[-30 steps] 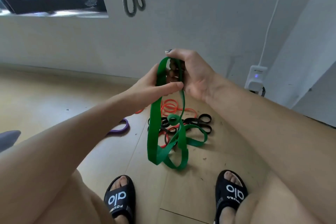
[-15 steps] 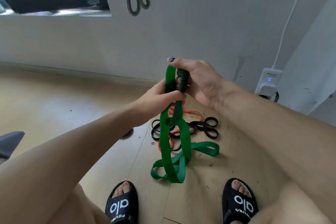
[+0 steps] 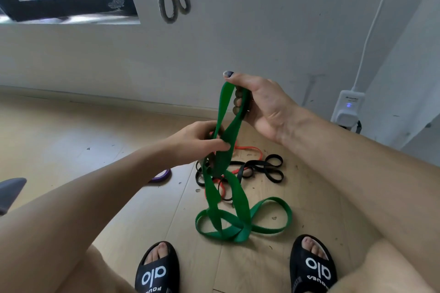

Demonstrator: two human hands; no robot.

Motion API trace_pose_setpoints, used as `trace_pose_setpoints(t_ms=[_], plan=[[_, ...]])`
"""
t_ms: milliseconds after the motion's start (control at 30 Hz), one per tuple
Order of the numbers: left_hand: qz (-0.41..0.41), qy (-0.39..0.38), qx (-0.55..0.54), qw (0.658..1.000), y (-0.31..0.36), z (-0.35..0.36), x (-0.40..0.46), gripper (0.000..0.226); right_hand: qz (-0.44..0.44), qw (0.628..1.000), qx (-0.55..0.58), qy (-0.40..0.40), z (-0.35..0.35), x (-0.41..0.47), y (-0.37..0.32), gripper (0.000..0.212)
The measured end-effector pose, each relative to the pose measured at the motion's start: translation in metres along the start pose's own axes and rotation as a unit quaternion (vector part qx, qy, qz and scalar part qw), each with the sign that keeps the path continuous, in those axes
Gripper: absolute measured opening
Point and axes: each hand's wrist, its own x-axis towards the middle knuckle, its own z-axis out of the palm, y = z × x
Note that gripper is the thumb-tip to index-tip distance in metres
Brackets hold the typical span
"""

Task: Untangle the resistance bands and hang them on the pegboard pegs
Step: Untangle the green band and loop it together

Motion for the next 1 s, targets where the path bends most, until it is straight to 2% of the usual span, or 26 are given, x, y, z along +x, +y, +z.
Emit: trace_pose_setpoints(t_ms=[67, 200, 367, 433, 533, 633, 733, 900, 1000], plan=[[-0.008, -0.013, 0.018, 1.0, 0.002, -0.001, -0.003, 0.028, -0.001, 1.0, -0.006, 0.01, -0.002, -0.002, -0.002, 0.024], [-0.032, -0.029, 0.069, 0.997, 0.006, 0.002, -0.006, 0.028, -0.001, 1.0, 0.0, -0.025, 0.004, -0.008, -0.001, 0.003], [-0.014, 0.036, -0.009, 0.999, 0.012, 0.002, -0.009, 0.033, -0.028, 0.997, 0.028, -0.062, 0.002, -0.007, -0.006, 0.005], [-0.006, 0.083, -0.06, 0.995, 0.011, 0.001, -0.009, 0.032, -0.034, 0.993, -0.057, -0.101, -0.003, -0.006, -0.005, 0.016], [0.014, 0.148, -0.152, 0.977, 0.011, -0.001, -0.008, 0.026, 0.0, 0.965, -0.211, -0.156, -0.01, -0.009, 0.003, 0.029], [0.011, 0.2, -0.222, 0.954, 0.015, -0.001, -0.008, 0.027, 0.084, 0.936, -0.279, -0.197, -0.018, -0.014, 0.019, 0.041], [0.001, 0.223, -0.255, 0.941, 0.019, -0.001, -0.008, 0.038, 0.121, 0.896, -0.358, -0.233, -0.02, -0.014, 0.036, 0.039], [0.003, 0.242, -0.221, 0.945, 0.019, -0.001, -0.005, 0.041, 0.091, 0.919, -0.362, -0.125, -0.017, -0.007, 0.043, 0.046], [-0.002, 0.263, -0.197, 0.944, 0.014, -0.006, -0.004, 0.04, 0.069, 0.913, -0.39, -0.097, -0.02, -0.008, 0.039, 0.031]])
